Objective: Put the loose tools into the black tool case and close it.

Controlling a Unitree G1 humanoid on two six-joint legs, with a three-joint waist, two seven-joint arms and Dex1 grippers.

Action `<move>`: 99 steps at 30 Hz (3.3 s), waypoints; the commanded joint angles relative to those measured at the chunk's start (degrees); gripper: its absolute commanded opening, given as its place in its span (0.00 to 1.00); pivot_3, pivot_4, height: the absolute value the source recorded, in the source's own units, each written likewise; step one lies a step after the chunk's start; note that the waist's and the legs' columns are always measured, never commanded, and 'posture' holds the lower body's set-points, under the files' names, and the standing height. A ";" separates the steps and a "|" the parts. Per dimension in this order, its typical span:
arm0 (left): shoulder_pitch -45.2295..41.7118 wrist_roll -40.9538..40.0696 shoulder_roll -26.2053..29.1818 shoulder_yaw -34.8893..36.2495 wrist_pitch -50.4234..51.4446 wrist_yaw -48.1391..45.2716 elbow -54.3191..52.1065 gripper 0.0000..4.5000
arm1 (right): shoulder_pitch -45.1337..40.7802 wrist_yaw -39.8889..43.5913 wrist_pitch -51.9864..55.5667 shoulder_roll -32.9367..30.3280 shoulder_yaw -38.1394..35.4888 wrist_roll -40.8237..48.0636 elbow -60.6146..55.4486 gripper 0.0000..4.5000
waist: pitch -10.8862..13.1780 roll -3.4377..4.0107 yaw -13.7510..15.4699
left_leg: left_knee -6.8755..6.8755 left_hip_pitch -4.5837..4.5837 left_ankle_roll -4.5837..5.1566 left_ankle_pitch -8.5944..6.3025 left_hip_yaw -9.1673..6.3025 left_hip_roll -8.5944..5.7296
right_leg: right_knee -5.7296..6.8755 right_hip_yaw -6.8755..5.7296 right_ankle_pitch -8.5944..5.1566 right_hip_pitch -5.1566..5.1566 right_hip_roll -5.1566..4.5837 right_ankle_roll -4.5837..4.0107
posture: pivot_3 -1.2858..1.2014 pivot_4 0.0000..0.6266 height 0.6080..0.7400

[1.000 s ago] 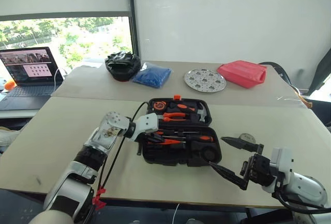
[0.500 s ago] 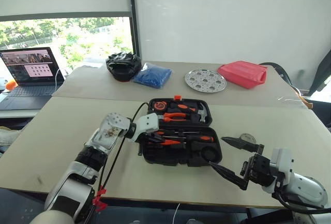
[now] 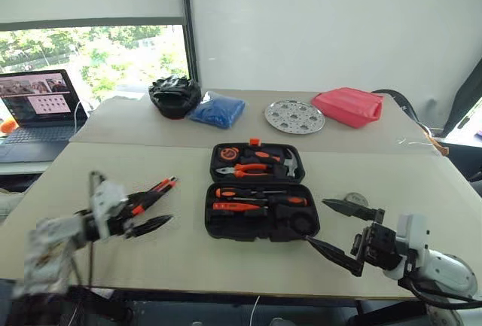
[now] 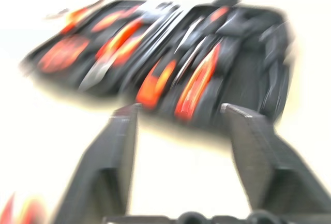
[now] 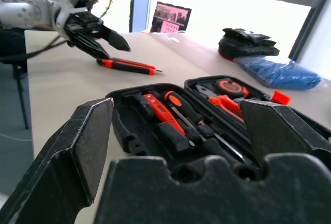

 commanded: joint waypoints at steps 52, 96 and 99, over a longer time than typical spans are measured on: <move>-34.36 9.91 -3.60 -39.80 21.20 -4.61 -11.11 0.39 | 4.04 -0.71 -3.14 0.30 -2.18 -2.66 -1.33 1.00 | 0.04 -0.11 0.99 | 0.03 -0.13 -0.03 -0.01 0.03 -0.10 | -0.02 0.01 -0.05 -0.01 0.10 0.07 | 0.52 0.24 1.00; -38.32 13.19 -12.02 -40.79 16.17 -4.37 -2.33 0.76 | 3.65 -3.83 -3.91 1.38 -0.31 -4.24 -2.01 1.00 | -0.01 0.03 1.26 | 0.05 -0.13 -0.02 -0.01 -0.02 -0.14 | -0.02 0.03 -0.12 0.00 0.11 0.19 | 0.52 0.24 1.00; -39.14 7.47 -10.75 -36.24 15.86 -7.95 -3.32 0.76 | 3.23 -3.53 -4.09 1.35 -0.14 -4.26 -1.39 1.00 | -0.01 0.03 1.00 | 0.05 -0.16 -0.02 -0.01 -0.02 -0.12 | -0.02 0.02 -0.04 -0.05 0.12 0.06 | 0.52 0.24 1.00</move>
